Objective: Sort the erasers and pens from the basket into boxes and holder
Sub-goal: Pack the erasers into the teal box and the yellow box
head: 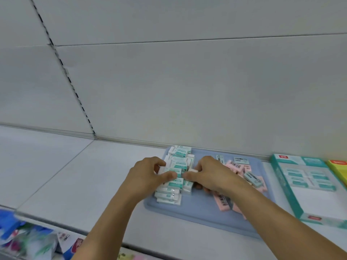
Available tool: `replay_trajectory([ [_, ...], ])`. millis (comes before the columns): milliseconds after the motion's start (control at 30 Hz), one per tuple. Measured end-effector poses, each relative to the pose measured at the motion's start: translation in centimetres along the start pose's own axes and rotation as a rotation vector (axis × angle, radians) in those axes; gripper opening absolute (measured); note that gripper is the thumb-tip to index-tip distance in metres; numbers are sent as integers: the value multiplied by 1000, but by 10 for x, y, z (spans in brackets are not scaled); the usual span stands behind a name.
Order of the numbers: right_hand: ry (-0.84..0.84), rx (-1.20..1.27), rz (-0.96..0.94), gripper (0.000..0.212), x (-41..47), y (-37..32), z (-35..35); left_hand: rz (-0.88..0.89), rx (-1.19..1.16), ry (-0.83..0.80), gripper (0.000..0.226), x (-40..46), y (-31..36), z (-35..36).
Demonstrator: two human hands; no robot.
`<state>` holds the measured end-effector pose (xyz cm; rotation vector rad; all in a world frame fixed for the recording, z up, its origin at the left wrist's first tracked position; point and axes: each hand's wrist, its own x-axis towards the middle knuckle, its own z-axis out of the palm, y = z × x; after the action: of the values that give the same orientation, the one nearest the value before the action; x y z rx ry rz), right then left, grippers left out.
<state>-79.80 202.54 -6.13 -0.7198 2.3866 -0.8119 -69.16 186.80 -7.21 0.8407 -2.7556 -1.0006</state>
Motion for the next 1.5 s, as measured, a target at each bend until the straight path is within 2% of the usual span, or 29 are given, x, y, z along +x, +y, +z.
replay_trajectory([
  [100,-30,179,96,35,2,4,2,-3,-97,7,33,1,-2,-1],
  [233,31,421,92,25,-2,7,-4,-33,-234,20,24,3,-6,-2],
  [333,0,585,19,11,-11,13,-16,14,-303,195,22,-2,1,-3],
  [400,-27,732,-59,9,-17,21,-25,48,-497,286,23,-9,13,-2],
  [533,-18,901,-144,11,-27,38,-41,74,-788,193,19,-17,45,11],
  [600,5,913,-174,17,-36,46,-50,90,-874,129,16,-19,62,23],
  [667,46,916,-200,13,-48,58,-63,122,-919,68,13,-21,80,36],
  [767,252,792,-201,10,-71,86,-96,163,-938,-16,10,-22,102,55],
  [867,511,406,-164,21,-84,137,-128,185,-950,-92,12,-23,120,72],
  [933,473,120,-114,30,-90,166,-140,181,-951,-122,13,-26,131,82],
  [1000,383,-32,-63,31,-95,184,-141,164,-963,-150,12,-27,141,92],
  [1100,300,58,-6,20,-94,190,-133,142,-964,-181,10,-30,152,105],
  [1200,263,106,10,19,-86,189,-125,133,-963,-182,8,-30,158,111],
  [1300,297,-44,8,23,-83,192,-123,121,-980,-182,10,-31,159,112],
  [1500,348,-325,-107,17,-77,195,-116,72,-1058,-240,24,-36,160,116],
])
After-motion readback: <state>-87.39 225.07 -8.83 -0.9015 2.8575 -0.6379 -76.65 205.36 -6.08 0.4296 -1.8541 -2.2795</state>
